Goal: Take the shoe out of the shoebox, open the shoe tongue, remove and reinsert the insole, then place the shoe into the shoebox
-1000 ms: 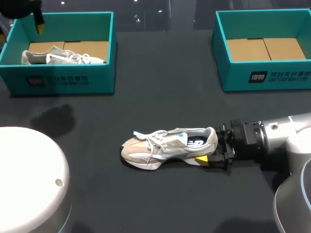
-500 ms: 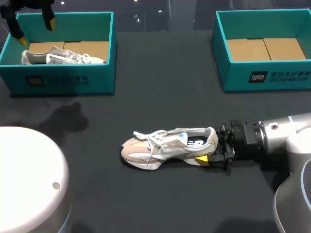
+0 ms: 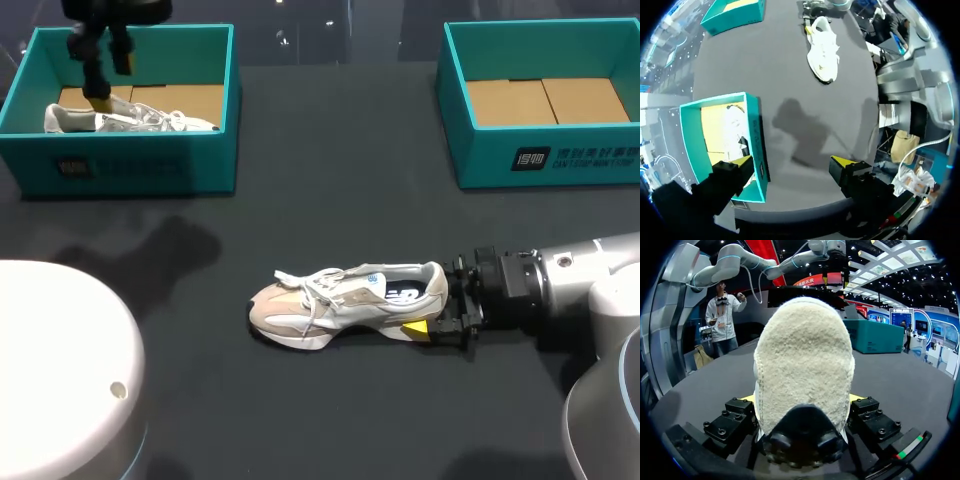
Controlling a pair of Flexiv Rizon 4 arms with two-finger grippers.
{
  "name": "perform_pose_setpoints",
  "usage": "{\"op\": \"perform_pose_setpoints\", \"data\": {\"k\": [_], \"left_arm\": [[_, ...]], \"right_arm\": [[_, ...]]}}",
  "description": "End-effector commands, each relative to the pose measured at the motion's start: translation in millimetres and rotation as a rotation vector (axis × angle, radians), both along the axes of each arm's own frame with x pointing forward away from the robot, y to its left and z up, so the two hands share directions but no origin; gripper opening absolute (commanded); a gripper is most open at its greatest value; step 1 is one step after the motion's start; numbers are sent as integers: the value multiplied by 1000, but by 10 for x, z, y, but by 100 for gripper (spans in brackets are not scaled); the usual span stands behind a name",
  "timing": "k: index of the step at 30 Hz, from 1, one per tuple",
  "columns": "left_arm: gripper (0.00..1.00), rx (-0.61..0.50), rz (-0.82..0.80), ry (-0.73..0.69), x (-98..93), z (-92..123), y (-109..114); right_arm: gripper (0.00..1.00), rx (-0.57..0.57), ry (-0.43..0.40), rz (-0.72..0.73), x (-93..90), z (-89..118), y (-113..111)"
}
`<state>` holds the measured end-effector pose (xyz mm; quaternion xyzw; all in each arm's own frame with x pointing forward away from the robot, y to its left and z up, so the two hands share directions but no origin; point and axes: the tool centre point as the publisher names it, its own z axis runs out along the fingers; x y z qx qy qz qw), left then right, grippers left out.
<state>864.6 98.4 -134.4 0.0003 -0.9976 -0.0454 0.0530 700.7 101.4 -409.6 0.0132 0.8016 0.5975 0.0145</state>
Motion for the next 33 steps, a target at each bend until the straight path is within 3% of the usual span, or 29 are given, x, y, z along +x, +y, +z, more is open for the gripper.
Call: {"op": "perform_pose_setpoints", "data": {"k": [1, 3, 5, 9, 16, 29, 33], "left_arm": [[100, 34, 270, 29, 53, 11, -26], [100, 30, 294, 33, 34, 22, -53], [100, 43, 397, -55, -114, 15, -204], [100, 42, 562, -67, -315, 25, -473], [100, 120, 976, -178, -424, -77, -927], [100, 120, 976, -178, -424, -77, -927], [100, 183, 1094, -207, -597, -159, -1156]], "right_arm": [[0, -4, 1, -1, -9, 20, -6], [0, -4, 1, -1, -9, 20, -6], [0, -4, 1, -1, -9, 20, -6], [0, -4, 1, -1, -9, 20, -6], [0, -4, 1, -1, -9, 20, -6], [0, -4, 1, -1, -9, 20, -6], [0, -4, 1, -1, -9, 20, -6]]}}
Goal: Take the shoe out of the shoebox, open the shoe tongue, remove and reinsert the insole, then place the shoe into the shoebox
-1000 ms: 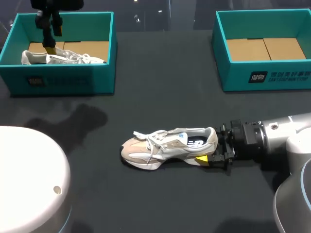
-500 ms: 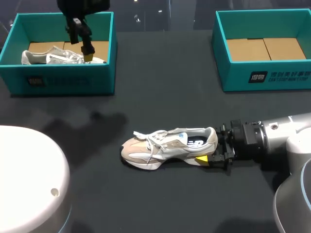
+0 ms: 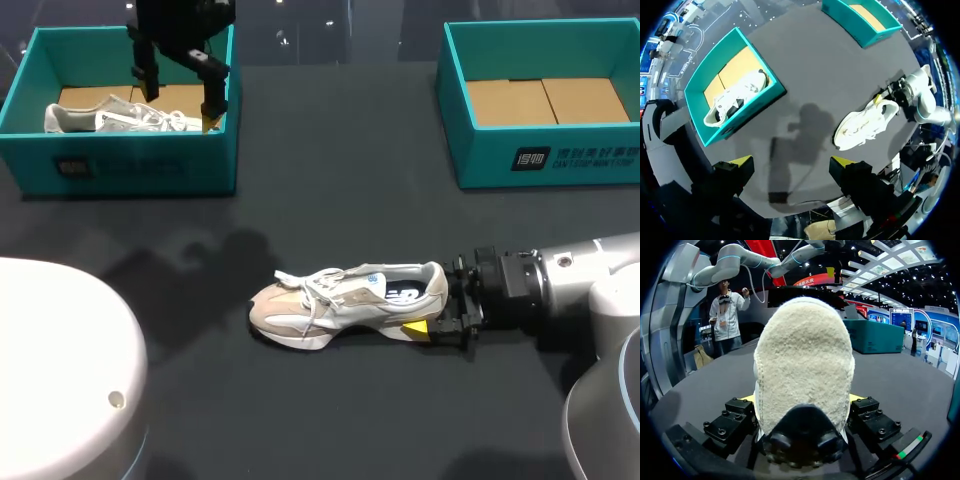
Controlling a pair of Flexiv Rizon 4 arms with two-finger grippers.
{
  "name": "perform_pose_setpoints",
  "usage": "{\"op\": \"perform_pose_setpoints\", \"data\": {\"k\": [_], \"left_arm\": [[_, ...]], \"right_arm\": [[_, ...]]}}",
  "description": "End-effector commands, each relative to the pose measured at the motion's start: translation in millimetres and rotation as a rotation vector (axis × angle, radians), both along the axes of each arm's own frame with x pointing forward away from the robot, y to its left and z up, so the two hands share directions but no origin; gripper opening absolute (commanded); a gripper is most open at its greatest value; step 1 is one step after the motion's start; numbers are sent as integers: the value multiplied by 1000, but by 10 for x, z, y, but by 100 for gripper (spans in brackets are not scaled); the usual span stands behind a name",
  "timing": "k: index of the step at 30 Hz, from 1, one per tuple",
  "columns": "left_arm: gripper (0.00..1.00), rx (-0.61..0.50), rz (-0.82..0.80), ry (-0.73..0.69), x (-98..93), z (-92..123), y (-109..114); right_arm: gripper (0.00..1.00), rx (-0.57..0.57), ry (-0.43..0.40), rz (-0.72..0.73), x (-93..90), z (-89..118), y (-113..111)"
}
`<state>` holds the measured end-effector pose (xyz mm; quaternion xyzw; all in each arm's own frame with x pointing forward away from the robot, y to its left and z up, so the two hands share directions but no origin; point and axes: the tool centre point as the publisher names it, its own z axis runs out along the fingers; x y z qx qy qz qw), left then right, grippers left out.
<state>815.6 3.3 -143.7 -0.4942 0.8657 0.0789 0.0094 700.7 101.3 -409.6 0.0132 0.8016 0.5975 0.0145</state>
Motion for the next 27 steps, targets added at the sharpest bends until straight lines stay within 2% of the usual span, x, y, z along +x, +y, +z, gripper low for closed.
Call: {"op": "perform_pose_setpoints", "data": {"k": [1, 7, 11, 19, 23, 27], "left_arm": [[100, 64, 103, -16, -144, -88, -265], [100, 98, 202, -55, -410, -173, -564], [100, 99, 259, -50, -471, -264, -754], [100, 65, 232, 30, -563, -421, -1158], [100, 67, 275, 3, -699, -506, -1423], [100, 67, 275, 3, -699, -506, -1423]], "right_arm": [[0, -4, 1, -1, -9, 20, -5], [0, -4, 1, -1, -9, 20, -5], [0, -4, 1, -1, -9, 20, -5], [0, -4, 1, -1, -9, 20, -5], [0, -4, 1, -1, -9, 20, -5], [0, -4, 1, -1, -9, 20, -5]]}}
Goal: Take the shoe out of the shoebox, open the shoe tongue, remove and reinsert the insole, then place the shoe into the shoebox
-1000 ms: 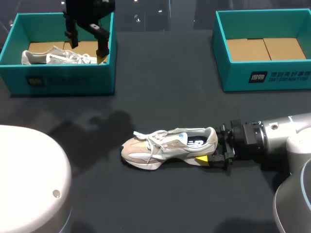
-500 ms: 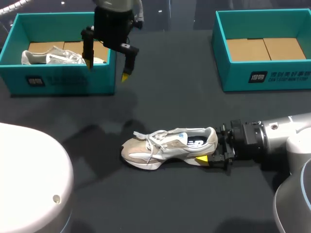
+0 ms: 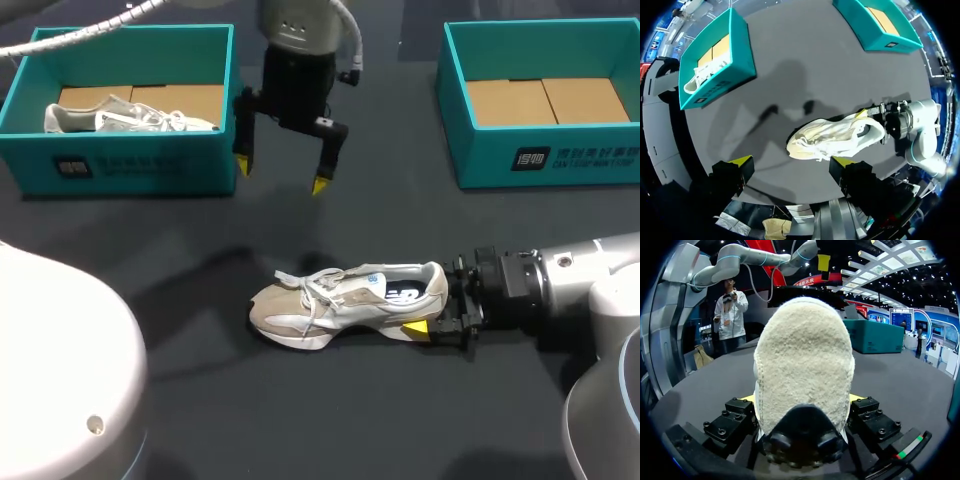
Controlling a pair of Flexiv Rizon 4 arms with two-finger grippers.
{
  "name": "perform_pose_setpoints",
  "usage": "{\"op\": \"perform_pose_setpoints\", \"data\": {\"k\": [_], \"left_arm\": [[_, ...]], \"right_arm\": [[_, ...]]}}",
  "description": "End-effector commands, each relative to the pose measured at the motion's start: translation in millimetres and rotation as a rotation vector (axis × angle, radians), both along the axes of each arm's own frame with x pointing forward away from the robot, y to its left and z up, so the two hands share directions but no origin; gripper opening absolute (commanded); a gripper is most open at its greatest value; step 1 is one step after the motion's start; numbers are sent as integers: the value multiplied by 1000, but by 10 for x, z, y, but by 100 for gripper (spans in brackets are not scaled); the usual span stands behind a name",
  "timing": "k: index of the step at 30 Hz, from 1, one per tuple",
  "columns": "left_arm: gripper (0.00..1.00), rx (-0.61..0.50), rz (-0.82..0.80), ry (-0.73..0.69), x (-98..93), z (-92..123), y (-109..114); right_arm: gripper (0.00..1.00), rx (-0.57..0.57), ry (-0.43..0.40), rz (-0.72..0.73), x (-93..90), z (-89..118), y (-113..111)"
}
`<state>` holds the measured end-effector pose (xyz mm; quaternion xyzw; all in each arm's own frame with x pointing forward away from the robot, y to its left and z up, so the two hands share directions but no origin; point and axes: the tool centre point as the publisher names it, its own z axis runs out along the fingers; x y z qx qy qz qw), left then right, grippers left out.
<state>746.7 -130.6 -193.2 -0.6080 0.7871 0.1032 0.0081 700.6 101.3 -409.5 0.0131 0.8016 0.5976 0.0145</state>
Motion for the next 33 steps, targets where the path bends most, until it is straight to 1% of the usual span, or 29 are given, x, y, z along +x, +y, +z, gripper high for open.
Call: {"op": "perform_pose_setpoints", "data": {"k": [1, 9, 10, 11, 12, 14, 15, 20, 23, 24, 26, 33], "left_arm": [[100, 16, -1, -2, -10, -11, -84], [100, 16, -1, -2, -10, -11, -84], [100, 20, 18, 7, 5, -18, -91], [100, 17, 13, 31, -11, -24, -115], [100, 28, 60, 41, -27, -49, -171], [100, 30, 49, 35, -109, -107, -270], [100, 38, 74, 48, -136, -132, -330], [100, 62, 70, 31, -323, -285, -578], [100, 61, 64, 45, -390, -363, -711], [100, 48, 55, 69, -408, -383, -738], [100, 36, 75, 54, -415, -413, -778], [100, 36, 75, 54, -415, -413, -778]], "right_arm": [[0, -4, 1, -1, -8, 19, -6], [0, -4, 1, -1, -8, 19, -6], [0, -4, 1, -1, -8, 19, -6], [0, -4, 1, -1, -8, 19, -6], [0, -4, 1, -1, -8, 19, -6], [0, -4, 1, -1, -8, 19, -6], [0, -4, 1, -1, -8, 19, -6], [0, -4, 1, -1, -8, 19, -6], [0, -4, 1, -1, -8, 19, -6], [0, -4, 1, -1, -8, 19, -6], [0, -4, 1, -1, -8, 19, -6], [0, -4, 1, -1, -8, 19, -6]]}}
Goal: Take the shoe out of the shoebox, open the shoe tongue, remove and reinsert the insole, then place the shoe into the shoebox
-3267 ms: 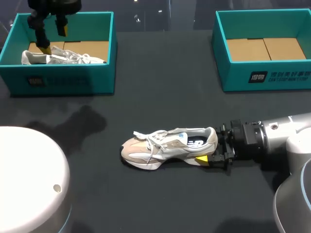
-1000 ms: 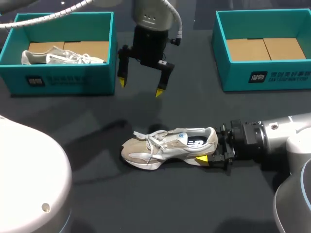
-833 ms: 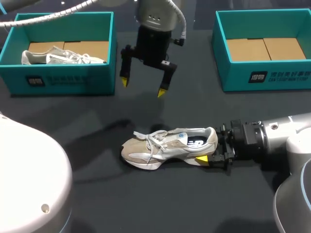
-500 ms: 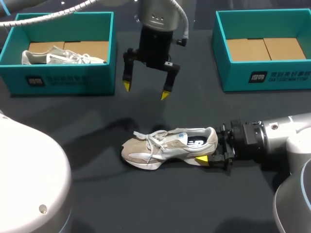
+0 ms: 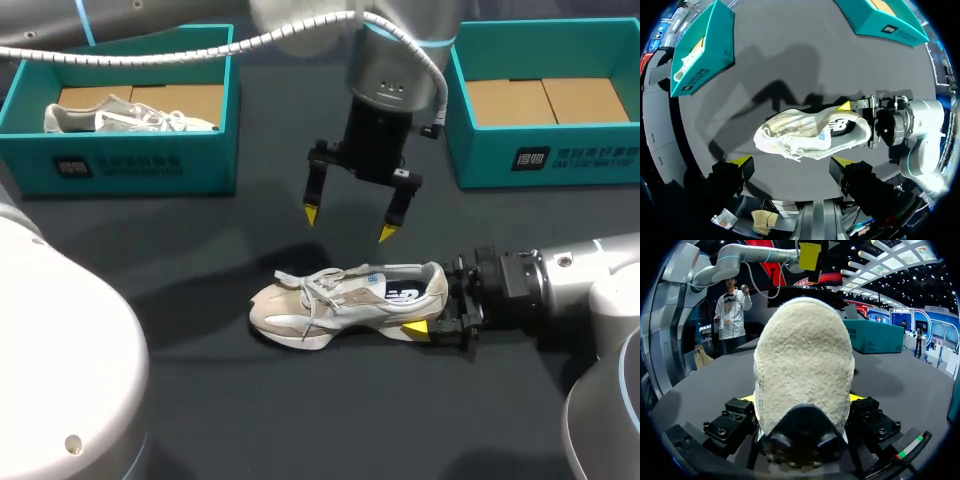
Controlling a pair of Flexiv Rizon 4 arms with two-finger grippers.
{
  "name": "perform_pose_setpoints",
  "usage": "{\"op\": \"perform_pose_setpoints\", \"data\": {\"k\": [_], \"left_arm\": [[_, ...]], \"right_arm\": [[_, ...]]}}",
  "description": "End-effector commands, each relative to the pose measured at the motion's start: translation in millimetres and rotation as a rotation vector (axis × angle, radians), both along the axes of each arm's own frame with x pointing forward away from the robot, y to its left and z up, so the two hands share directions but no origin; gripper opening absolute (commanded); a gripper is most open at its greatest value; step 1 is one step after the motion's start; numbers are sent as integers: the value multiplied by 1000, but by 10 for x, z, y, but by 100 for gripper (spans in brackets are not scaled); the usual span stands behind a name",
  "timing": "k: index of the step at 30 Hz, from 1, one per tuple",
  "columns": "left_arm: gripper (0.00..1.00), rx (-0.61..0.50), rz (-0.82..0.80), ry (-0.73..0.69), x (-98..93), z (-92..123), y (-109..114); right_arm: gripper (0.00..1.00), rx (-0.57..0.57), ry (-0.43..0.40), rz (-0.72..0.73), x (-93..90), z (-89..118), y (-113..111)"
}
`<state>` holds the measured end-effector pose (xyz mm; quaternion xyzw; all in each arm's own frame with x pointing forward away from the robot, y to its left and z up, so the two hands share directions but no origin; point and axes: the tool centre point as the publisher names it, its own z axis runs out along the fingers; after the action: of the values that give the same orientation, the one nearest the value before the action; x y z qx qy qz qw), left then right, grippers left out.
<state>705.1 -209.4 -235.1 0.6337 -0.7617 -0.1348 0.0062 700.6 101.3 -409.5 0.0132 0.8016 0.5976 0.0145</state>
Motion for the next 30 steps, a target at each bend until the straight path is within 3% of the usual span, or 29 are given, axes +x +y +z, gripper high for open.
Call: {"op": "perform_pose_setpoints", "data": {"k": [1, 18, 30], "left_arm": [[100, -2, 0, -1, 2, 5, 10], [100, 82, 76, 50, -159, -468, -302], [91, 147, 110, 48, -307, -696, -349]], "right_arm": [[0, -4, 1, -1, -8, 19, -5], [0, -4, 1, -1, -8, 19, -5], [0, -4, 1, -1, -8, 19, -5]]}}
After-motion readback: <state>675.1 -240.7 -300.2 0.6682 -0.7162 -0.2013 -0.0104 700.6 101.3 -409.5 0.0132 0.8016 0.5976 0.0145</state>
